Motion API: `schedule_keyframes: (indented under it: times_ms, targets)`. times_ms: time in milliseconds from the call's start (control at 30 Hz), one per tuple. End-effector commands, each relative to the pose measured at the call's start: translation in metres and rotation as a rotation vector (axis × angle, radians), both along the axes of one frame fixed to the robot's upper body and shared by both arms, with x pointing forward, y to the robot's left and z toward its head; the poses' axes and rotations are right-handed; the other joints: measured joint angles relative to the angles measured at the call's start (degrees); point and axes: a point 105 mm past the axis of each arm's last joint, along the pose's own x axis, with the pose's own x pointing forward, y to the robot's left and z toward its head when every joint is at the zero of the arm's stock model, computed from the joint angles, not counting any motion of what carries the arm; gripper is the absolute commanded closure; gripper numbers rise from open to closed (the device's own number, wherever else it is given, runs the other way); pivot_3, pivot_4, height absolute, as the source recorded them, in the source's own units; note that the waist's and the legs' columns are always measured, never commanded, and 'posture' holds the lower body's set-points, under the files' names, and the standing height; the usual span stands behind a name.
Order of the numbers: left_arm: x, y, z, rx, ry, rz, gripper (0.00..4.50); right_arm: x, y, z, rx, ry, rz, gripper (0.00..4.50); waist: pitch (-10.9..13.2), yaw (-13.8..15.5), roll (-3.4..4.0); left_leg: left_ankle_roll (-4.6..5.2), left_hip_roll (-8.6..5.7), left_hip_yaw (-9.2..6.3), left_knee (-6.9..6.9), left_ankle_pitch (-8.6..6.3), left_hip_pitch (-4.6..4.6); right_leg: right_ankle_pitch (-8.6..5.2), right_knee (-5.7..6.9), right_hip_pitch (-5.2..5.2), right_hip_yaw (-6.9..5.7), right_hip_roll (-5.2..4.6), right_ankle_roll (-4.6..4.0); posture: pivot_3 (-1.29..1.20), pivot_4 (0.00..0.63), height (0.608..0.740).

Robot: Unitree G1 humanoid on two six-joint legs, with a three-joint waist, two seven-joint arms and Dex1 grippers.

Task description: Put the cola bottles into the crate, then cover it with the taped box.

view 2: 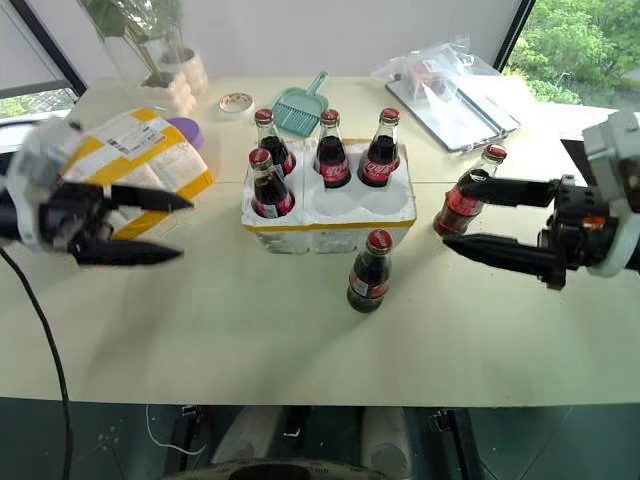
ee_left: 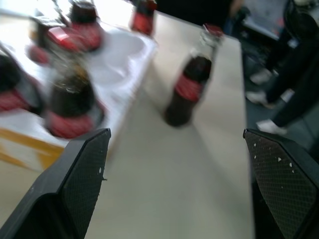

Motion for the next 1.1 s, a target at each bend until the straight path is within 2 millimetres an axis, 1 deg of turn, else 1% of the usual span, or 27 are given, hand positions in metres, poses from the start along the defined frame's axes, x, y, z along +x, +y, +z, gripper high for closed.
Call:
schedule_keyframes:
  times_ms: [33,133,200,267,433,633,800,967,1033,1067,1100]
  targets:
    - [-0.005,-0.005,-0.002,0.056,-0.074,-0.034,0.04,-0.006,0.012,-0.026,-0.053,-0.008,-0.003,0.0,0.0,0.1,-0.05,0.0,0.01,-0.02,0.0,0.0,0.02,-0.01,0.0,0.03,-0.01,0.0,-0.02,0.0,0.15,0.738]
    - [-0.003,-0.011,-0.008,0.057,-0.09,-0.037,0.04,-0.004,0.021,-0.054,-0.035,0.044,-0.026,0.0,0.0,0.0,-0.02,0.0,0.0,0.0,0.0,0.0,0.05,-0.02,-0.05,0.07,0.0,-0.01,-0.03,0.0,0.15,0.738]
    - [-0.002,-0.014,-0.01,0.065,-0.103,-0.047,0.04,-0.005,0.026,-0.065,-0.033,0.054,-0.029,0.0,0.0,-0.1,-0.03,0.0,0.0,0.01,0.0,0.0,0.05,-0.02,-0.13,0.09,0.0,0.0,-0.02,0.0,0.15,0.738]
    - [-0.001,-0.018,-0.012,0.057,-0.11,-0.056,0.04,-0.006,0.032,-0.081,-0.036,0.058,-0.024,0.0,0.0,0.0,-0.03,0.0,0.0,0.01,-0.01,0.0,0.05,-0.01,-0.15,0.09,0.0,0.02,-0.01,0.0,0.15,0.738]
    - [0.003,-0.023,-0.015,0.067,-0.123,-0.072,0.04,0.006,0.046,-0.101,-0.005,0.054,-0.007,0.0,0.0,-0.1,-0.04,-0.01,0.01,-0.01,-0.02,0.0,0.07,0.05,-0.12,0.1,-0.01,0.05,0.09,0.0,0.15,0.738]
    - [0.005,-0.025,-0.016,0.067,-0.128,-0.079,0.04,0.02,0.065,-0.109,0.024,0.046,0.037,0.0,0.0,-0.1,-0.04,-0.01,0.01,-0.02,-0.04,0.0,0.1,0.05,-0.12,0.1,-0.02,0.08,0.09,0.0,0.15,0.738]
    - [0.004,-0.026,-0.014,0.068,-0.139,-0.078,0.04,0.033,0.075,-0.113,0.051,0.048,0.046,0.0,0.0,-0.1,-0.05,-0.01,0.01,-0.03,-0.05,0.01,0.1,0.06,-0.12,0.1,-0.03,0.09,0.11,0.0,0.15,0.738]
    - [0.006,-0.026,-0.012,0.066,-0.145,-0.065,0.04,0.042,0.084,-0.117,0.06,0.057,0.061,0.0,0.0,-0.1,-0.05,-0.01,0.0,-0.05,-0.05,0.01,0.11,0.08,-0.1,0.1,-0.04,0.11,0.16,0.0,0.15,0.738]
    - [0.006,-0.026,-0.012,0.065,-0.147,-0.061,0.04,0.043,0.087,-0.116,0.078,0.063,0.074,0.0,0.0,-0.1,-0.05,-0.01,0.0,-0.05,-0.05,0.01,0.11,0.08,-0.08,0.09,-0.04,0.12,0.16,0.0,0.15,0.738]
    - [0.006,-0.026,-0.012,0.064,-0.148,-0.059,0.0,0.041,0.088,-0.114,0.086,0.061,0.088,0.56,0.0,-0.1,-0.05,-0.02,0.0,-0.05,-0.05,0.01,0.11,0.08,-0.05,0.08,-0.04,0.12,0.16,0.0,0.15,0.738]
    - [0.006,-0.026,-0.011,0.062,-0.149,-0.055,0.0,0.039,0.089,-0.11,0.098,0.059,0.102,0.88,0.0,-0.1,-0.05,-0.02,0.0,-0.05,-0.06,0.01,0.12,0.08,-0.03,0.08,-0.04,0.12,0.16,0.0,0.15,0.738]
